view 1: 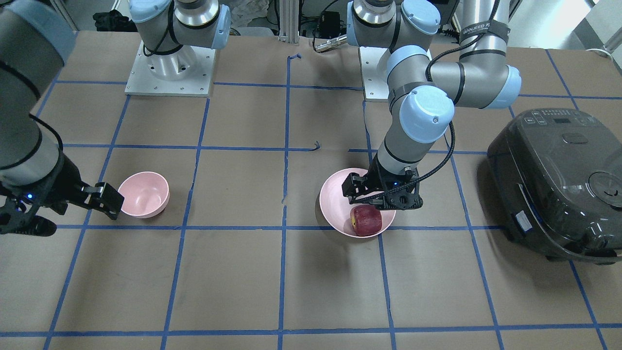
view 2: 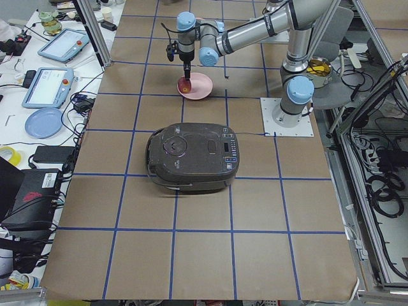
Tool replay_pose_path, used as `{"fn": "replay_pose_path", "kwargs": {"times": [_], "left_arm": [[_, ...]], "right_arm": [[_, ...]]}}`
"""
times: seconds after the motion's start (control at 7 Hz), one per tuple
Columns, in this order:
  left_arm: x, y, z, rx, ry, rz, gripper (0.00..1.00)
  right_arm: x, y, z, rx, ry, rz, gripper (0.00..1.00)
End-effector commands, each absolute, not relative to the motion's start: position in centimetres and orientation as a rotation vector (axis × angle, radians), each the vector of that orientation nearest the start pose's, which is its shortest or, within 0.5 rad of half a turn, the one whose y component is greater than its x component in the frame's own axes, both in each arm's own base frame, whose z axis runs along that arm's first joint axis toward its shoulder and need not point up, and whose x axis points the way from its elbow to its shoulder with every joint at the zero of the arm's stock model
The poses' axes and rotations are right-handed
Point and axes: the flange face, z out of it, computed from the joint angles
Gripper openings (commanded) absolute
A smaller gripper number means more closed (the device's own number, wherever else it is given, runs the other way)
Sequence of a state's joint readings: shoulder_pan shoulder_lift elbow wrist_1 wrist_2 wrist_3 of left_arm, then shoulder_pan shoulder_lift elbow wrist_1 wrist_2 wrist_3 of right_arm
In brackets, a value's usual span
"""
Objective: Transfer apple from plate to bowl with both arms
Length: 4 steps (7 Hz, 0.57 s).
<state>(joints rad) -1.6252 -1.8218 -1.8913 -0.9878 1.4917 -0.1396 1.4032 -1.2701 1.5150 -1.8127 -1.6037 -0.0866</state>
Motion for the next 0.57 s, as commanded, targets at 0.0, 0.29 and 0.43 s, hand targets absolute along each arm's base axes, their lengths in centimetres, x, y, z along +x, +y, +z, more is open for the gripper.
{"fn": "replay_pose_path", "kwargs": {"times": [0.0,0.29,0.43], "left_arm": [[-17.3,-53.8,23.7,-0.140,3.221,-0.011,0.98],[-17.3,-54.2,22.5,-0.122,3.215,-0.028,0.98],[-17.3,-53.7,21.3,-0.121,3.211,0.008,0.97]], "right_arm": [[1.2,-60.8,29.2,0.123,3.186,0.137,0.96],[1.2,-56.6,23.8,0.124,3.217,0.209,0.84],[1.2,-56.0,23.0,0.103,3.209,0.230,0.76]]}}
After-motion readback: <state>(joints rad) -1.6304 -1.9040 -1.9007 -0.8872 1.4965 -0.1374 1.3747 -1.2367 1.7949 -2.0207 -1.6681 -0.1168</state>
